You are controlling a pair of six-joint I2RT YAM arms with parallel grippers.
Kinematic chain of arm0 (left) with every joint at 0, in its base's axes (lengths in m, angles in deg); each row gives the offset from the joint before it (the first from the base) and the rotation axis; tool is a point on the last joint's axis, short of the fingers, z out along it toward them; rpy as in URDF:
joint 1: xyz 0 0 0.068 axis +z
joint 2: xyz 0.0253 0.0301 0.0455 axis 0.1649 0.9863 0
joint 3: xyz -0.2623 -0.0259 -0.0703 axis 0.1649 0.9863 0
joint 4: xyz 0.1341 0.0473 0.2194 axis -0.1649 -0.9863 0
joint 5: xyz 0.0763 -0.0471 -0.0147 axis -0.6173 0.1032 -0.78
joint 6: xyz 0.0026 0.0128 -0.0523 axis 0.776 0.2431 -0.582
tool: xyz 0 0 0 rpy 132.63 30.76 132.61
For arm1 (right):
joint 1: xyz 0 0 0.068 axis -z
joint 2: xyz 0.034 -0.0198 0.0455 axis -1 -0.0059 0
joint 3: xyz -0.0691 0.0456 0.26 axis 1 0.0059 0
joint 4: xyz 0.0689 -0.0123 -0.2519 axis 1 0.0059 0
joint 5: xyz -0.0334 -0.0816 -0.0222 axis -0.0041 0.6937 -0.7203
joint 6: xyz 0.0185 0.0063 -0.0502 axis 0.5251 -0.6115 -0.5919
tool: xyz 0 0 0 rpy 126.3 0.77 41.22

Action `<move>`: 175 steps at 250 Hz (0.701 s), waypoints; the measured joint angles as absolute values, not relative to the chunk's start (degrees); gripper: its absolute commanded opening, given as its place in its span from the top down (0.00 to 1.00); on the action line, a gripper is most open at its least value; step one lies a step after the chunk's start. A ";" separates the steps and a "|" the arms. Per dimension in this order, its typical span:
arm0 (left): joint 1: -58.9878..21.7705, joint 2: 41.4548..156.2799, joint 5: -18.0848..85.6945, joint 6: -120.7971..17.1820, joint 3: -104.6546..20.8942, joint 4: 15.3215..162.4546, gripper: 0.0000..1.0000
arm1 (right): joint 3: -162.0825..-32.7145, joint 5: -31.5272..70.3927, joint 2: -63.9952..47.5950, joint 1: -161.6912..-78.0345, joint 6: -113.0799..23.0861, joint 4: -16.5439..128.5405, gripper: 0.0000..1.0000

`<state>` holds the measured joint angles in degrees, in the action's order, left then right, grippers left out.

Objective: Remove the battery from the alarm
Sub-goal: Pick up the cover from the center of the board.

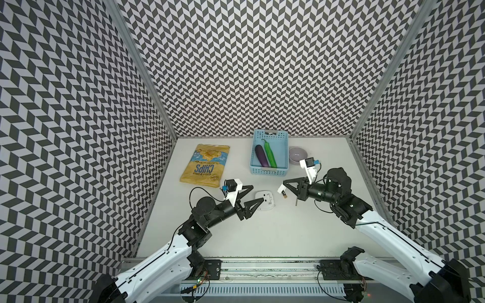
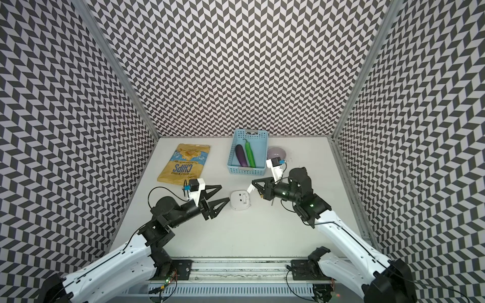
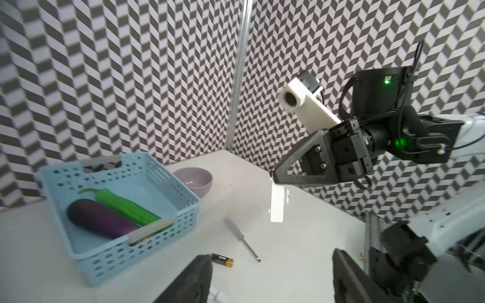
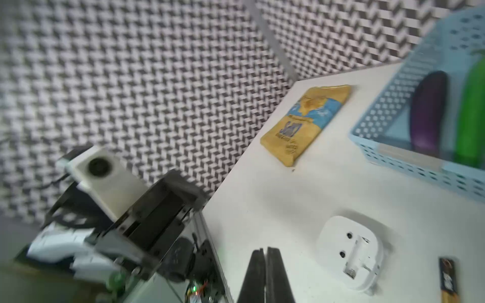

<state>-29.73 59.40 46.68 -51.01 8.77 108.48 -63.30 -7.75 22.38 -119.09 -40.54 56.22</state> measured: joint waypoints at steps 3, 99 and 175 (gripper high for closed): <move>-29.51 59.75 47.86 -51.60 8.85 108.83 0.31 | -63.56 -8.80 22.29 -119.09 -41.72 56.26 1.00; -28.73 69.70 69.28 -65.15 9.14 122.42 0.46 | -66.53 -29.63 19.30 -119.51 -57.54 55.12 1.00; -28.73 72.95 71.40 -65.68 8.53 124.65 0.55 | -67.80 -32.51 17.62 -121.19 -57.78 53.92 1.00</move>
<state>-28.73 72.95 71.40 -65.68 8.53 124.65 -67.80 -32.51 17.62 -121.19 -57.78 53.92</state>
